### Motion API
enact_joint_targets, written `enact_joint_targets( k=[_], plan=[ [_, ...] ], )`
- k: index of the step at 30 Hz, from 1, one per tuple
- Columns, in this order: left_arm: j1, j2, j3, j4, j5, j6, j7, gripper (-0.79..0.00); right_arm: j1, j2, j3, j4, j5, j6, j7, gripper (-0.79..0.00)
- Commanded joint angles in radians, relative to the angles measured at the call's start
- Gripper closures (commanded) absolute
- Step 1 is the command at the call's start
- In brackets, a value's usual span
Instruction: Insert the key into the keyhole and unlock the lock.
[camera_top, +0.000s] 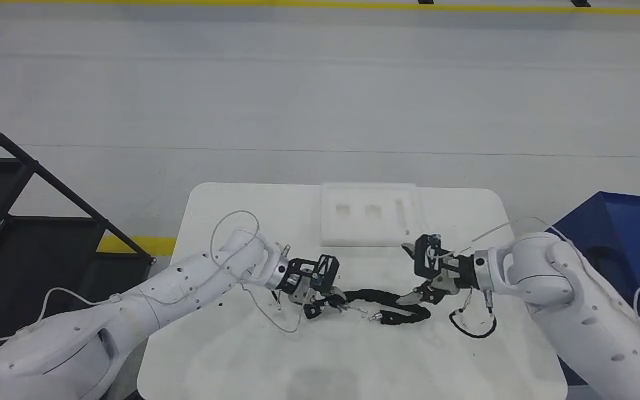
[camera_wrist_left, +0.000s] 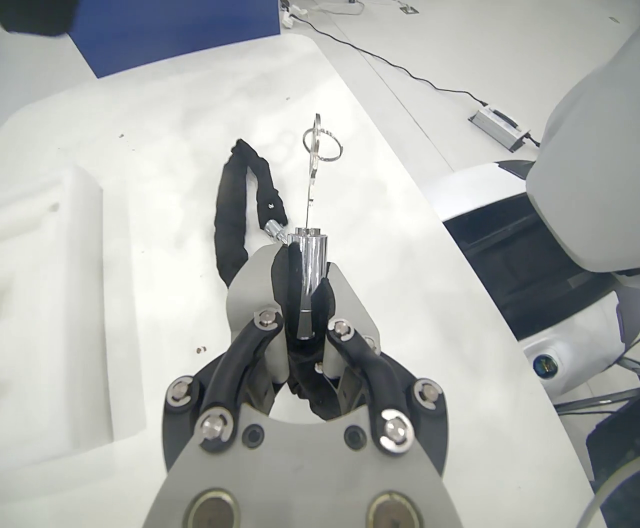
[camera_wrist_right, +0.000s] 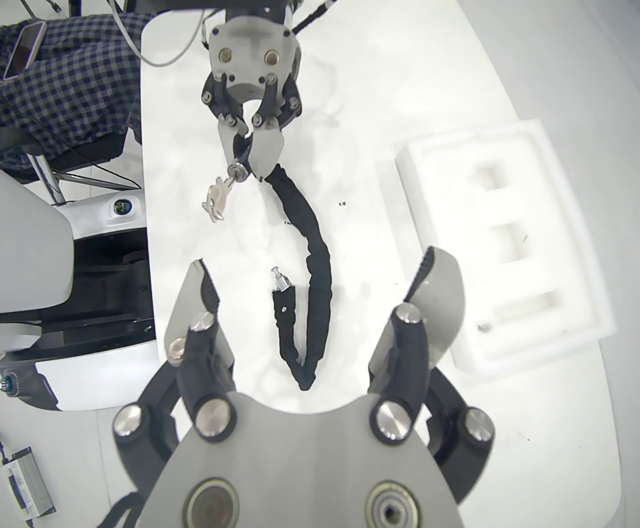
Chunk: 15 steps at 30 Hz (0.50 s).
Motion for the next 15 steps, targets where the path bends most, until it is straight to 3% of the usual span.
enact_joint_targets(
  k=[1, 2, 3, 4, 5, 9, 15],
  plan=[
    [0.003, -0.006, 0.003, 0.006, 0.017, 0.000, -0.012, 0.000, -0.005, 0.003, 0.011, 0.000, 0.012, 0.002, -0.011, -0.785],
    [0.007, -0.010, 0.003, 0.010, 0.026, 0.000, -0.024, 0.000, -0.006, 0.005, 0.018, 0.001, 0.018, 0.004, -0.017, -0.785],
    [0.009, -0.015, 0.003, 0.013, 0.029, 0.000, -0.032, -0.148, -0.008, 0.006, 0.023, 0.002, 0.021, 0.008, -0.022, -0.785],
    [0.013, -0.020, 0.003, 0.018, 0.027, 0.000, -0.038, -0.634, -0.011, 0.007, 0.028, 0.003, 0.031, 0.013, -0.033, -0.785],
    [0.017, -0.025, 0.003, 0.023, 0.023, 0.000, -0.044, -0.785, -0.012, 0.008, 0.034, 0.005, 0.039, 0.015, -0.043, -0.785],
    [0.014, -0.047, 0.003, 0.054, -0.016, 0.000, -0.050, -0.785, -0.014, 0.010, 0.045, 0.018, 0.058, 0.023, -0.065, -0.785],
    [-0.023, -0.069, 0.003, 0.116, -0.102, 0.000, 0.040, -0.785, 0.002, 0.008, 0.035, 0.049, 0.090, 0.004, -0.106, -0.785]
  ],
)
